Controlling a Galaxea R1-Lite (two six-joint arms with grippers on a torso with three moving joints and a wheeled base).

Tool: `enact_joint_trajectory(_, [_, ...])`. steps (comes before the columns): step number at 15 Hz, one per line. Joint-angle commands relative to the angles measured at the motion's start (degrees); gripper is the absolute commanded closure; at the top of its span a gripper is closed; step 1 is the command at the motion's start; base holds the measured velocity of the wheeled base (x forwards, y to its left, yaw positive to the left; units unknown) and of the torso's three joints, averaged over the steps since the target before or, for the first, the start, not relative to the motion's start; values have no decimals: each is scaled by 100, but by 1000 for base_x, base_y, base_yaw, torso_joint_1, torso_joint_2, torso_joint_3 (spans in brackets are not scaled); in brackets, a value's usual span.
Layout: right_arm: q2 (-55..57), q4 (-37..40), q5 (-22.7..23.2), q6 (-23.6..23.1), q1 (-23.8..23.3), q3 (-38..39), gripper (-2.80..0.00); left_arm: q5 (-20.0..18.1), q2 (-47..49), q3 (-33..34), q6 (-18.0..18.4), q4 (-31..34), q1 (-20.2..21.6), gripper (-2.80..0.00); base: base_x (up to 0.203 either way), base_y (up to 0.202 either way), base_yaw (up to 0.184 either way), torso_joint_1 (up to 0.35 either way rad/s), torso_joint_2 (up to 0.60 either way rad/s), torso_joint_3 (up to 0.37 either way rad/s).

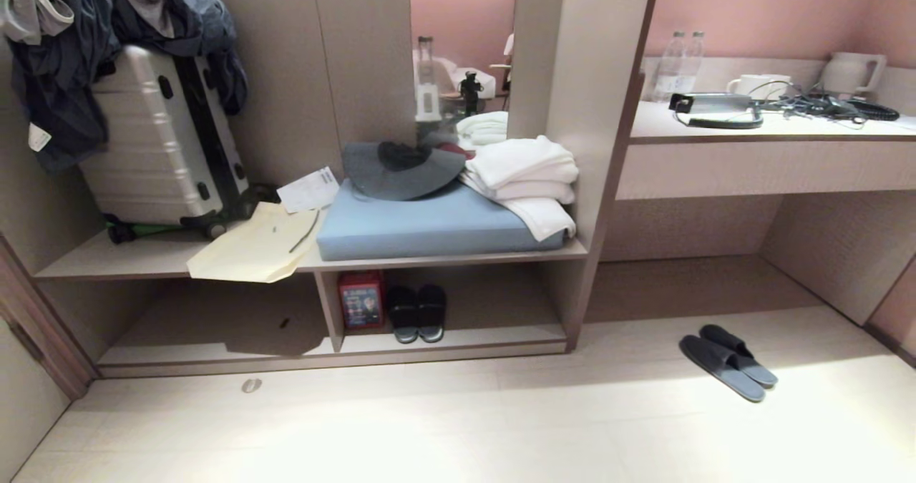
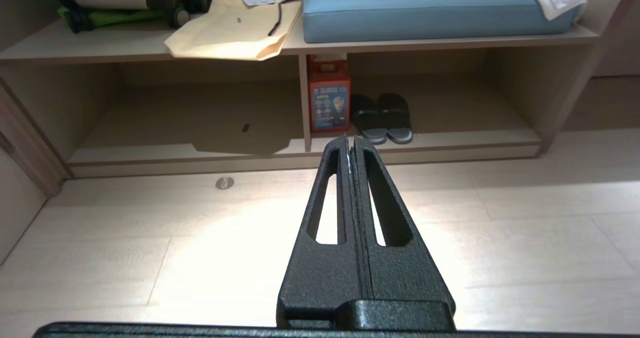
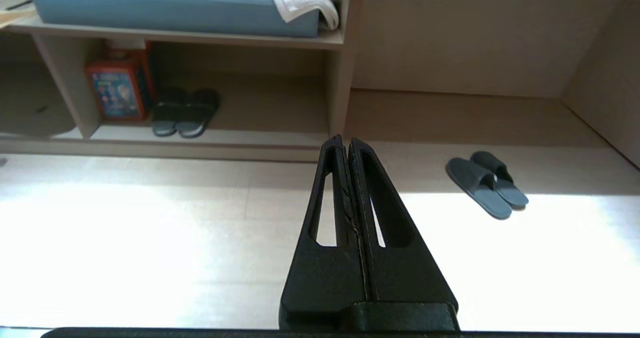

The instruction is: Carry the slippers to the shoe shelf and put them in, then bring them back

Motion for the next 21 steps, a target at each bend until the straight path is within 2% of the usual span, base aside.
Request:
enact_joint_trajectory(1, [-1, -1, 0, -3, 6, 1, 0, 1, 5, 0, 4, -1, 0, 0, -196, 0, 3, 2, 2, 2])
enact_joint_trajectory(21, [-1, -1, 9, -3, 4, 1, 0, 1, 5, 0, -4, -1, 2, 0, -196, 0, 1, 2, 2, 2])
